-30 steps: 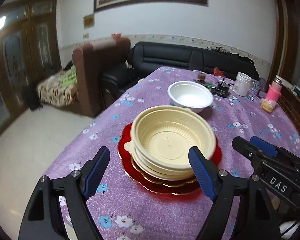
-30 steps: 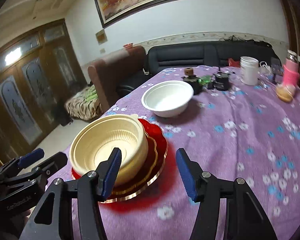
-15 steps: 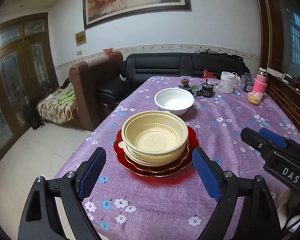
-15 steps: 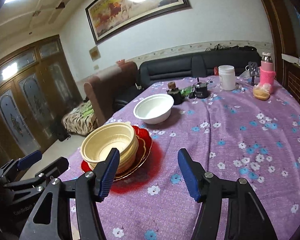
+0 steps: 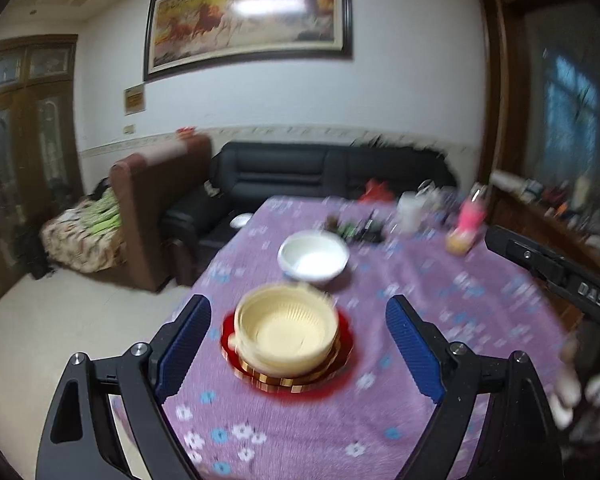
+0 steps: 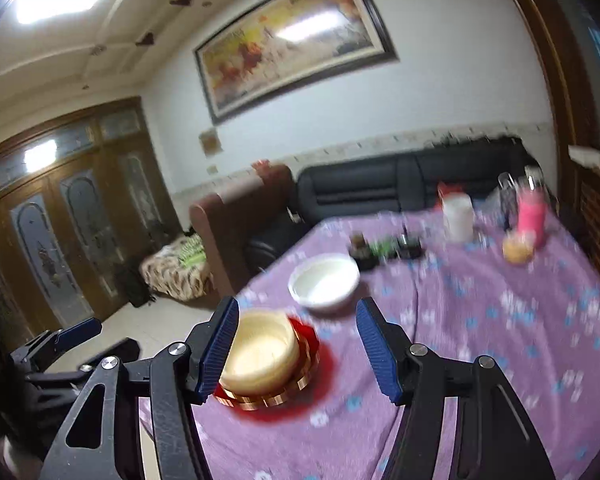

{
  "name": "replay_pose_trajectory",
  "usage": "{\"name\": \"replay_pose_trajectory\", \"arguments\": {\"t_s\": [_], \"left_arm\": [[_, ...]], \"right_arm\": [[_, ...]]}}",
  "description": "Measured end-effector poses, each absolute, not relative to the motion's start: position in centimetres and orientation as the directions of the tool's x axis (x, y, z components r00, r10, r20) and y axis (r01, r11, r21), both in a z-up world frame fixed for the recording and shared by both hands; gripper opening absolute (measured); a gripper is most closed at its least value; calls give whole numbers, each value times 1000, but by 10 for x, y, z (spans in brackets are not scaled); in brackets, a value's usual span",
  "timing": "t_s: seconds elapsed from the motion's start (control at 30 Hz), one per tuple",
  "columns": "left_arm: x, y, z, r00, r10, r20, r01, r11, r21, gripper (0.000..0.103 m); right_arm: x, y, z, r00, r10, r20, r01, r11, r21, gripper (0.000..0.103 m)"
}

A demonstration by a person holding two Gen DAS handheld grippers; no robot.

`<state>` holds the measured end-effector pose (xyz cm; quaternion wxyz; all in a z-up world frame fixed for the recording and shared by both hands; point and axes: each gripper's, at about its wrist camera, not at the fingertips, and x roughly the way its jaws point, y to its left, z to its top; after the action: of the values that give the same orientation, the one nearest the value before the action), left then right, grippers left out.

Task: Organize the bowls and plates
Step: 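Open both grippers and raise both tools away from the stack, then move both tools to the second white paper bowl and grip its rim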

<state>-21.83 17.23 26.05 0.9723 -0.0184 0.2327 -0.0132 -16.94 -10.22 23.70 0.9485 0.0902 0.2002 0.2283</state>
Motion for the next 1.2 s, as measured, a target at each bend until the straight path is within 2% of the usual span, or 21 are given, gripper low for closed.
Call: {"name": "replay_pose_trajectory", "arguments": {"t_s": [0.13,0.23,0.37,0.5,0.57,0.63,0.73,0.87,1.03,1.1,1.13,1.2], "left_arm": [[-216,205,338,924,-18,-383,3,999,-40,93],[-204,229,380,919,-20,-394,2,999,-46,94],[-187,267,417,906,-7,-424,-33,996,-85,94],[-161,290,434,906,62,-419,-107,991,-83,101],[-133,297,427,900,92,-427,-136,988,-74,101],[-104,303,407,890,91,-447,-151,983,-100,101],[-54,306,363,865,98,-492,-179,977,-120,101],[28,305,289,773,2,-635,-157,970,-188,101],[111,279,209,649,-54,-759,-116,979,-169,101],[144,268,171,577,-79,-813,-100,981,-166,101],[155,260,157,544,-97,-833,-85,982,-170,101],[177,248,127,483,-118,-868,-72,982,-174,93]], "right_arm": [[-166,-111,323,854,438,-281,-397,898,190,69],[-157,-118,378,876,403,-266,-372,914,159,71],[-138,-127,444,910,325,-257,-307,945,111,72],[-108,-134,489,944,238,-228,-225,971,82,84],[-76,-133,491,947,214,-239,-200,976,83,85],[-45,-128,474,939,212,-271,-195,977,91,85],[23,-116,409,882,256,-395,-211,965,154,85],[91,-90,313,780,293,-553,-230,956,182,84],[153,-62,194,634,329,-700,-234,944,232,73],[169,-54,154,576,347,-740,-227,938,263,65],[178,-50,135,548,355,-757,-221,935,279,64],[189,-43,113,515,367,-775,-210,930,300,63]]}}
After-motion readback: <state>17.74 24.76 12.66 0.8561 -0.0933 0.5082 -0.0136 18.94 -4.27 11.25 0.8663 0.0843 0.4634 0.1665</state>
